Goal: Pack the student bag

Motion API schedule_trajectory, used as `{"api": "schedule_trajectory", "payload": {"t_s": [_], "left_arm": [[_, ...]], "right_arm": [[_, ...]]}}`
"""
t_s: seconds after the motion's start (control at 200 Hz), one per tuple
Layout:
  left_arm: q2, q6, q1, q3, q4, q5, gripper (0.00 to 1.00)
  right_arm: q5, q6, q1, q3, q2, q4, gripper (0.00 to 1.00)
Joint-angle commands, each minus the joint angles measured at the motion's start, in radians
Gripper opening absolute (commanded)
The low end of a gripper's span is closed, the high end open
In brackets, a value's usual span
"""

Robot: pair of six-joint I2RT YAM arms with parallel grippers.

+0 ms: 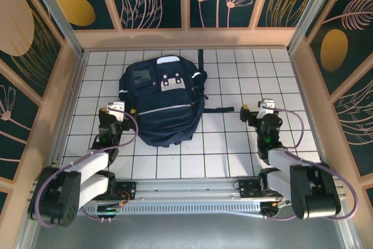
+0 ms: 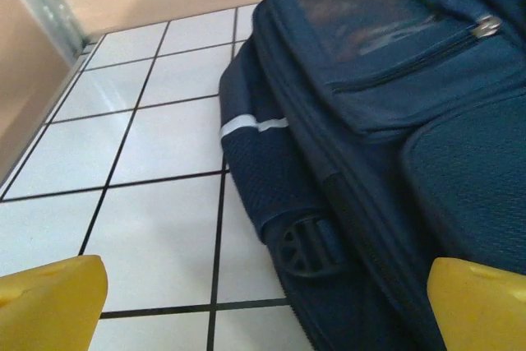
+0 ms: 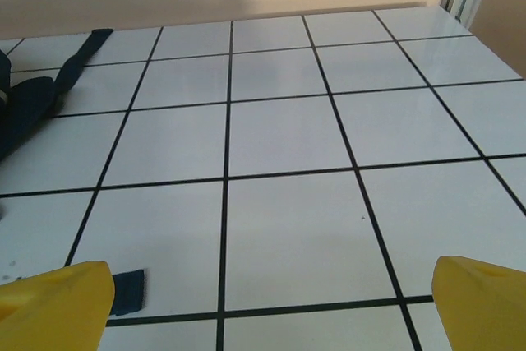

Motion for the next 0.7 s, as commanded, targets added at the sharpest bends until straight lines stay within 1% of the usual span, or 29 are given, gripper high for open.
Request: {"api": "schedule_trajectory", "payload": {"t_s": [0.0, 0.045, 0.1, 0.16, 0.205, 0.23, 0.265, 0.285, 0.325, 0.34, 0.395, 0.44, 0.505, 0.691], "left_arm": [[0.087, -0.031, 0.032, -0.022, 0.379, -0.047, 0.99], [0.124, -0.022, 0.047, -0.005, 0.404, -0.026, 0.99], [0.183, -0.037, 0.07, -0.004, 0.51, -0.001, 0.99], [0.261, -0.081, 0.098, 0.028, 0.564, 0.019, 0.99], [0.332, -0.08, 0.105, 0.074, 0.533, 0.041, 0.99], [0.358, -0.089, 0.108, 0.091, 0.541, 0.027, 0.99], [0.362, -0.118, 0.13, 0.099, 0.508, 0.02, 0.99], [0.378, -0.133, 0.146, 0.092, 0.538, 0.038, 0.99], [0.433, -0.145, 0.16, 0.068, 0.657, 0.051, 0.99], [0.44, -0.141, 0.161, 0.065, 0.669, 0.053, 0.99], [0.407, -0.141, 0.163, 0.101, 0.535, 0.069, 0.99], [0.425, -0.143, 0.164, 0.095, 0.581, 0.068, 0.99], [0.422, -0.144, 0.165, 0.098, 0.565, 0.07, 0.99], [0.422, -0.15, 0.171, 0.101, 0.558, 0.08, 0.99]], "right_arm": [[-0.021, -0.021, -0.017, 0.012, 0.134, 0.334, 0.99], [-0.043, -0.025, -0.022, 0.033, 0.202, 0.399, 0.99], [-0.036, -0.077, -0.018, 0.078, 0.273, 0.41, 0.99], [-0.005, -0.038, -0.043, 0.108, 0.344, 0.419, 0.99], [-0.035, -0.003, -0.081, 0.101, 0.382, 0.476, 0.99], [-0.054, 0.016, -0.102, 0.091, 0.396, 0.497, 0.99], [-0.067, 0.026, -0.114, 0.068, 0.435, 0.579, 0.99], [-0.057, 0.029, -0.114, 0.055, 0.456, 0.634, 0.99], [-0.063, 0.028, -0.114, 0.053, 0.441, 0.607, 0.99], [-0.069, 0.027, -0.114, 0.057, 0.437, 0.595, 0.99], [-0.073, 0.026, -0.116, 0.061, 0.445, 0.606, 0.99], [-0.047, 0.041, -0.12, 0.065, 0.443, 0.59, 0.99], [0.037, 0.08, -0.123, 0.071, 0.441, 0.573, 0.99], [0.05, 0.073, -0.118, 0.075, 0.442, 0.569, 0.99]]}}
